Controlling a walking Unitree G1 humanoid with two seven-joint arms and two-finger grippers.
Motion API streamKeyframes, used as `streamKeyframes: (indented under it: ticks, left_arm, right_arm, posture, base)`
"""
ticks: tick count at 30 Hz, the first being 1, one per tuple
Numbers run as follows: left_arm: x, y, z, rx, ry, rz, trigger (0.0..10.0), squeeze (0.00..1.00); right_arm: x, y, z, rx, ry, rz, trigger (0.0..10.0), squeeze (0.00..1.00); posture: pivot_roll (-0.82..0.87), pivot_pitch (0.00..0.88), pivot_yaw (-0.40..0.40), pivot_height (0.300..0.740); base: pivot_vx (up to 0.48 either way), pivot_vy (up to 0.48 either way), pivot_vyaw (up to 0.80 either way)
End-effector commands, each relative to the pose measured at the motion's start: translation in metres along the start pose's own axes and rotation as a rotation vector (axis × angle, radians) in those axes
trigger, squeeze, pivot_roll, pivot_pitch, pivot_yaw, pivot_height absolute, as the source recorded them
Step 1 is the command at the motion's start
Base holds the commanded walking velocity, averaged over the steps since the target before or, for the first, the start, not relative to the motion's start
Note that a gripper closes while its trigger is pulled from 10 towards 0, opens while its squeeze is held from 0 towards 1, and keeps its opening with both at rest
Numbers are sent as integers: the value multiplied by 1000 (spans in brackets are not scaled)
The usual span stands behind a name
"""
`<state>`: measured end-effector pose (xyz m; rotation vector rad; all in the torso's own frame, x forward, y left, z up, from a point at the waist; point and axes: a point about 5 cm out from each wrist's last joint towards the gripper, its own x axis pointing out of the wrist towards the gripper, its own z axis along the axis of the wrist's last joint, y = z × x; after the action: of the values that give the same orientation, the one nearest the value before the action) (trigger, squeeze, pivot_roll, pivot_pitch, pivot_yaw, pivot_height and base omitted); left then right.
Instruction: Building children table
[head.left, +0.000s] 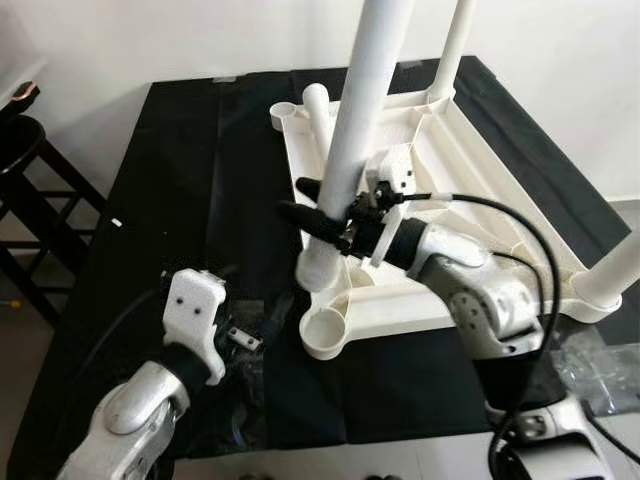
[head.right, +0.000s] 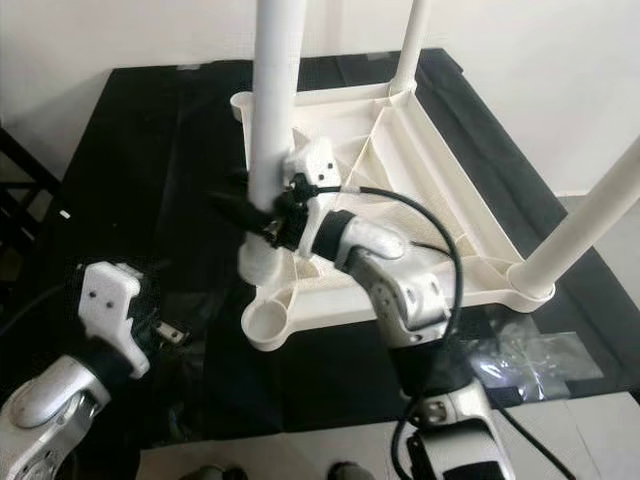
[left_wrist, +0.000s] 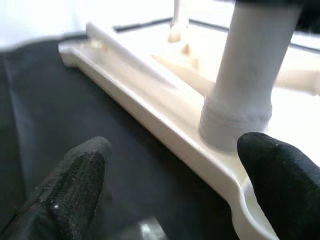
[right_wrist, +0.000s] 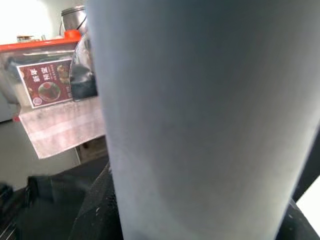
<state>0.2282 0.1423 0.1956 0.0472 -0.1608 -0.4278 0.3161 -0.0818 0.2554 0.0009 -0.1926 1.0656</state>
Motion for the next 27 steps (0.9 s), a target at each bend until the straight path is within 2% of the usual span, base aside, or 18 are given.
streamKeyframes:
  ticks: [1, 9, 18, 22, 27]
  left_arm:
    - [0, 7, 1, 26, -15, 26, 10000, 0]
    - [-4, 6, -6, 65, 10, 45, 10000, 0]
    - [-8, 5, -45, 106, 135, 127, 10000, 0]
    - [-8, 5, -50, 84, 143, 154, 10000, 0]
    - [-9, 12, -52, 94, 146, 205, 10000, 0]
  right_arm:
    - [6, 5, 7, -38, -14, 40, 10000, 0]
    - [3, 3, 7, -32, -3, -3, 10000, 0]
    - [2, 5, 0, -47, 21, 42, 10000, 0]
    - [0, 9, -5, -48, 18, 55, 10000, 0]
    - [-4, 20, -15, -32, 44, 114, 10000, 0]
  posture:
    - [-49, 109, 1, 740]
    - [-33, 71, 3, 740]
    - [-8, 57, 3, 740]
    - [-6, 54, 4, 740]
    - [-2, 43, 4, 740]
  base:
    - [0, 0, -800]
    - [0, 0, -800]
    - [0, 0, -800]
    - [0, 0, -800]
    - [0, 384, 0]
